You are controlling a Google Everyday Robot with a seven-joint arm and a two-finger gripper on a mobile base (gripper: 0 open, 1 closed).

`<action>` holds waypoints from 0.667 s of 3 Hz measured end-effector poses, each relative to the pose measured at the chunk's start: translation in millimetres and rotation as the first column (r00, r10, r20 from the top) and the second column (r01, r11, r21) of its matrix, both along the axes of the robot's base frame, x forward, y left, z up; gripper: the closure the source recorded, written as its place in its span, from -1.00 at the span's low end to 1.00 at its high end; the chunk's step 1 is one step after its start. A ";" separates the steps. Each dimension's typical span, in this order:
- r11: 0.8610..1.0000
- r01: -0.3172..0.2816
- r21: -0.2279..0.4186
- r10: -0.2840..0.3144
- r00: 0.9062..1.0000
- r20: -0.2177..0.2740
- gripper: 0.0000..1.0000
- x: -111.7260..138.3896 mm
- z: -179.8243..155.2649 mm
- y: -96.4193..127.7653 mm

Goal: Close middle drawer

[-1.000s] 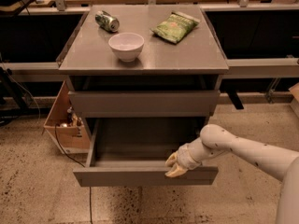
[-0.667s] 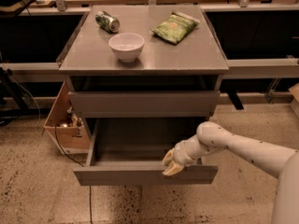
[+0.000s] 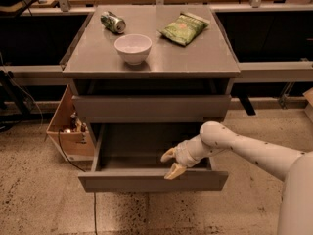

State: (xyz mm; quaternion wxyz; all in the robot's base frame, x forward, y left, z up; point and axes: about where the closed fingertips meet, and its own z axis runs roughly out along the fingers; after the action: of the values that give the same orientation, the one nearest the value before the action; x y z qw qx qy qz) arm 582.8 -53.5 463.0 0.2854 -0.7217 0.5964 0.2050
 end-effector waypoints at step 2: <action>1.000 0.008 0.015 -0.009 0.999 0.032 1.00 4.8 16.1 0.3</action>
Offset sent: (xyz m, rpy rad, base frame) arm -0.0029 -0.0124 0.0242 0.0188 -0.0341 -0.0278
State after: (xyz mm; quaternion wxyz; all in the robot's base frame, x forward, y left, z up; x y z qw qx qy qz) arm 587.6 -53.2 479.1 0.3013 -0.7202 0.5932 0.1967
